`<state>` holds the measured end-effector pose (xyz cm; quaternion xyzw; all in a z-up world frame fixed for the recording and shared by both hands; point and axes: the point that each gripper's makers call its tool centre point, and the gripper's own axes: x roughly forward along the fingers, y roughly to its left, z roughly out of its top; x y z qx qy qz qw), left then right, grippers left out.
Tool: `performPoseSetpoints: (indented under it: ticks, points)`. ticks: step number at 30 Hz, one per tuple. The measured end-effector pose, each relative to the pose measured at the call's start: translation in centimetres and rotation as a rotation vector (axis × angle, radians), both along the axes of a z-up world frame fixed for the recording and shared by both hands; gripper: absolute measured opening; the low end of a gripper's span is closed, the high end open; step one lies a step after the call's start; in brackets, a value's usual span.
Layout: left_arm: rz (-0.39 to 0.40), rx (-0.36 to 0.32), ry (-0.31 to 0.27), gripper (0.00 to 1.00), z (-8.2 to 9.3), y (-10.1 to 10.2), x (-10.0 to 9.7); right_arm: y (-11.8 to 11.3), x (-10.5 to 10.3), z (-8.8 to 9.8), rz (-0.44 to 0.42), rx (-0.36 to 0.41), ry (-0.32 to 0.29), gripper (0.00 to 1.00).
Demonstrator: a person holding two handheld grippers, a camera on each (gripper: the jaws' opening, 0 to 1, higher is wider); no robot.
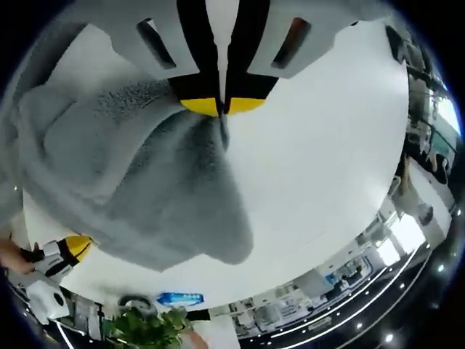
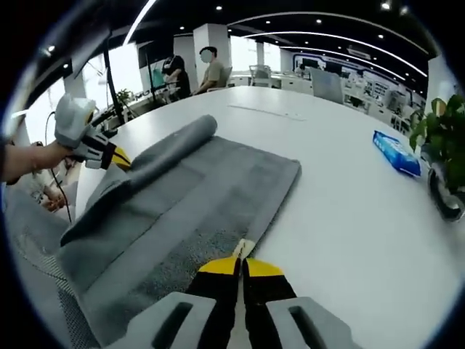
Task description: Open the folded towel by lifting each exposed corner and separating the folded layers until the towel lies flat within the target outline without major curled edges
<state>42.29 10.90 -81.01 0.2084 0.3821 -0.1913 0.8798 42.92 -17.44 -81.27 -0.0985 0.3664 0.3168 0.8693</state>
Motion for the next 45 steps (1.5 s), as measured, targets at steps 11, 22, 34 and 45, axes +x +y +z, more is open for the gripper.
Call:
performPoseSetpoints:
  ticks: [11,22,34,45]
  points:
    - [0.033,-0.022,-0.004,0.01,0.0,1.3,0.1,-2.3,0.5,0.0,-0.054,-0.003,0.002,0.0]
    - [0.024,0.002,-0.01,0.01,0.0,2.1,0.4,-3.3,0.8,-0.1,-0.067,-0.008,-0.002,0.0]
    - [-0.002,0.055,-0.011,0.01,0.0,2.4,0.5,-3.7,0.9,0.0,-0.078,-0.015,0.009,0.0]
    - [-0.003,0.058,0.013,0.01,-0.1,2.7,0.6,-6.1,1.1,-0.1,-0.118,-0.04,0.016,0.0]
